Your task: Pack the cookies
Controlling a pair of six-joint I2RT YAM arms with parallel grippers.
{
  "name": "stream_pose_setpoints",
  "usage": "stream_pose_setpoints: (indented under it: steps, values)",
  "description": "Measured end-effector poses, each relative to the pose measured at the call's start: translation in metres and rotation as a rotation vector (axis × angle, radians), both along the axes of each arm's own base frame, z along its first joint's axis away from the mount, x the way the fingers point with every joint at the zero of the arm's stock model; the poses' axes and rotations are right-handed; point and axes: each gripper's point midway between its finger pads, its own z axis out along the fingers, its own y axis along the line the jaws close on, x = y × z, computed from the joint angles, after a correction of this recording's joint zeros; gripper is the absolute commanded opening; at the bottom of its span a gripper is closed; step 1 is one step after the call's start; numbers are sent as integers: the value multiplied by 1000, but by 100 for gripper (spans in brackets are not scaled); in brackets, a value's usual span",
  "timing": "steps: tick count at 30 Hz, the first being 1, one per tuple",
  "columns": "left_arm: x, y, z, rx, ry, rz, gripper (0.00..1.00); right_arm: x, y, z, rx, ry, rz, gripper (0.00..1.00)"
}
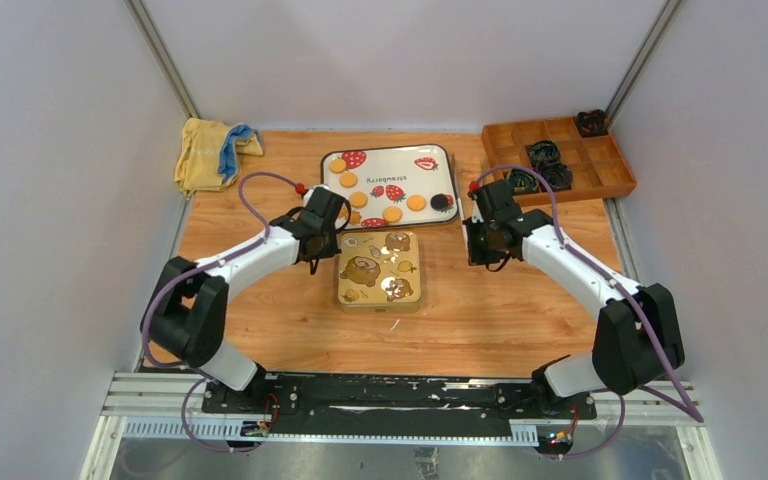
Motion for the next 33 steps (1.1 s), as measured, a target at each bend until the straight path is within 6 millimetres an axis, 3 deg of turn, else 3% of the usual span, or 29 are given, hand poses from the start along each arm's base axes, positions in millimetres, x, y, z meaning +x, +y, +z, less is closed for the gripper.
stream_pose_setpoints:
  steps: [5, 9, 18, 23, 26, 33]
  values:
    - [-14, 19, 42, 8, -89, 29, 0, -1, -3, 2, -9, -11, -7, 0]
    - [-37, 31, 84, -60, -207, 35, 0, -1, -6, 6, -18, -27, -16, 0]
    - [-81, 29, 130, -236, -346, -60, 3, -2, -22, 34, -43, -126, -58, 0]
    - [-80, 19, 141, -264, -346, -108, 3, -8, -28, 37, -49, -141, -68, 0]
    - [-66, 9, 142, -253, -327, -133, 3, -13, -31, 36, -55, -141, -71, 1]
    - [-32, -28, 118, -251, -251, -191, 2, -19, -43, 45, -84, -170, -98, 2]
